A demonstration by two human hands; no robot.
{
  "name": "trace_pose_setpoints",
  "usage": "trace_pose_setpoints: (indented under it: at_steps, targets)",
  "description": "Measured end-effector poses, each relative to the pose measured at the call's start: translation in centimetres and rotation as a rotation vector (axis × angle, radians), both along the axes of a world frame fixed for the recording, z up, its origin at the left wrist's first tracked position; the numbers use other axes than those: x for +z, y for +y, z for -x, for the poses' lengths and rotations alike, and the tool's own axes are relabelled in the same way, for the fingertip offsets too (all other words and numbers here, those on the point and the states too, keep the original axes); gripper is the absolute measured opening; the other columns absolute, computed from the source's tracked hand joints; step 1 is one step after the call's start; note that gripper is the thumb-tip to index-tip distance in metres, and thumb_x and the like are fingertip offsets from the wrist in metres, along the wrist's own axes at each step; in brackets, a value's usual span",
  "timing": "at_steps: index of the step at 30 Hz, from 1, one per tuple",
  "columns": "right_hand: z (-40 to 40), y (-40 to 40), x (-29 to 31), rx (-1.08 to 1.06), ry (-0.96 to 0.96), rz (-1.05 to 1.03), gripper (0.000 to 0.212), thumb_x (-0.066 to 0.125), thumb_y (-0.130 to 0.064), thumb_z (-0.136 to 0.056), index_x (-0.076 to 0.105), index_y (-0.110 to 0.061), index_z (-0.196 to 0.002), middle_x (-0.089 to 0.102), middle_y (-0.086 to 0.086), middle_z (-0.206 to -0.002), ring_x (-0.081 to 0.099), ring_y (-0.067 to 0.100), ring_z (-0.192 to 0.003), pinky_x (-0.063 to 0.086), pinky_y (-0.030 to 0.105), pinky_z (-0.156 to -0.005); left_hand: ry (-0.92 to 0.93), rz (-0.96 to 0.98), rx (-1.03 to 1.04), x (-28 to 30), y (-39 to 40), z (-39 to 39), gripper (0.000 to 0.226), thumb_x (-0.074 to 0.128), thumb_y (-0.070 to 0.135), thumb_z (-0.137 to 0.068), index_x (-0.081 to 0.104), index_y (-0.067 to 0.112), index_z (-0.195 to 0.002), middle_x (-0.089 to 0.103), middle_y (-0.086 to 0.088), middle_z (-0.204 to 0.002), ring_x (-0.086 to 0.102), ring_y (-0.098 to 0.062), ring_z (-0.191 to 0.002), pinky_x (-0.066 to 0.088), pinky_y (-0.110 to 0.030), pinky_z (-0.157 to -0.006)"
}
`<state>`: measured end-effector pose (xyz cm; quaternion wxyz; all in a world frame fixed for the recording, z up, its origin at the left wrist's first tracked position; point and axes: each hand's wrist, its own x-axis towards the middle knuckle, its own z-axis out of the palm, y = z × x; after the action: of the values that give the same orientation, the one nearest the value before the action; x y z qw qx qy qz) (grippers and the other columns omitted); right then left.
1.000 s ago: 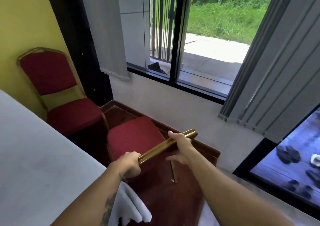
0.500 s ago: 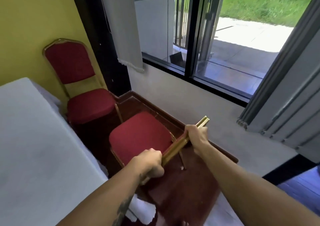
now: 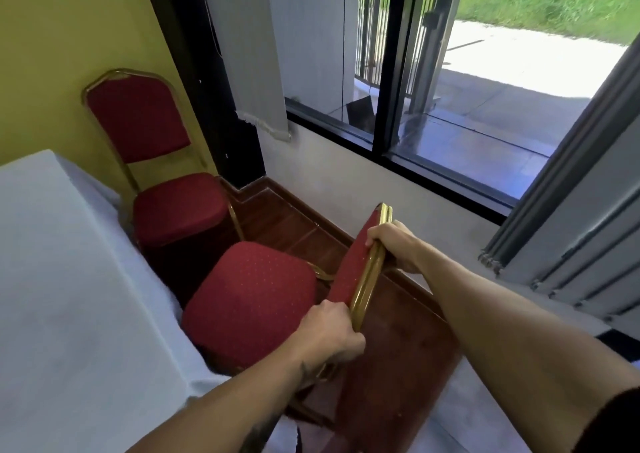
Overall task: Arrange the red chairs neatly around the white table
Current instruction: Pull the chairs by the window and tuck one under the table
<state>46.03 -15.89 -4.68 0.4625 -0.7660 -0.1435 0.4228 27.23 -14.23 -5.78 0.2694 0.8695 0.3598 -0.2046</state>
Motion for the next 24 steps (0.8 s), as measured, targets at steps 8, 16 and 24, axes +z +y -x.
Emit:
trace_pose_setpoints:
  at_steps: [8,16,24]
  targets:
    - [-1.2,6.5,0.3,0.215,-0.002,0.018,0.047,0.067,-0.013,-0.072,0.051,-0.001,-0.114,0.067,0.02,-0.091,0.07,0.03,-0.074,0.064,0.05,-0.073,0.004,-0.071,0.154,-0.2,2.8,-0.9,0.045,0.055,0.032,-0.076,0.071,0.01,-0.112,0.072,-0.011,-0.111,0.069,-0.033,-0.101,0.059,-0.038,-0.085]
    - [-4.5,14.5,-1.5,0.458,0.018,0.01,0.036,0.067,-0.011,-0.073,0.052,-0.004,-0.105,0.064,0.018,-0.081,0.067,0.026,-0.059,0.063,0.048,-0.063,0.038,-0.075,0.395,-0.9,6.1,-4.4,0.047,0.059,0.036,-0.082,0.068,0.011,-0.121,0.07,-0.009,-0.119,0.069,-0.031,-0.107,0.058,-0.038,-0.089]
    - [-6.6,23.3,-2.8,0.722,0.068,0.006,0.025,0.063,-0.005,-0.081,0.051,-0.007,-0.104,0.06,0.012,-0.077,0.067,0.021,-0.056,0.058,0.035,-0.051,0.021,-0.049,0.724,0.0,9.1,-8.4,0.043,0.06,0.029,-0.086,0.065,0.009,-0.124,0.069,-0.011,-0.122,0.067,-0.031,-0.11,0.056,-0.038,-0.093]
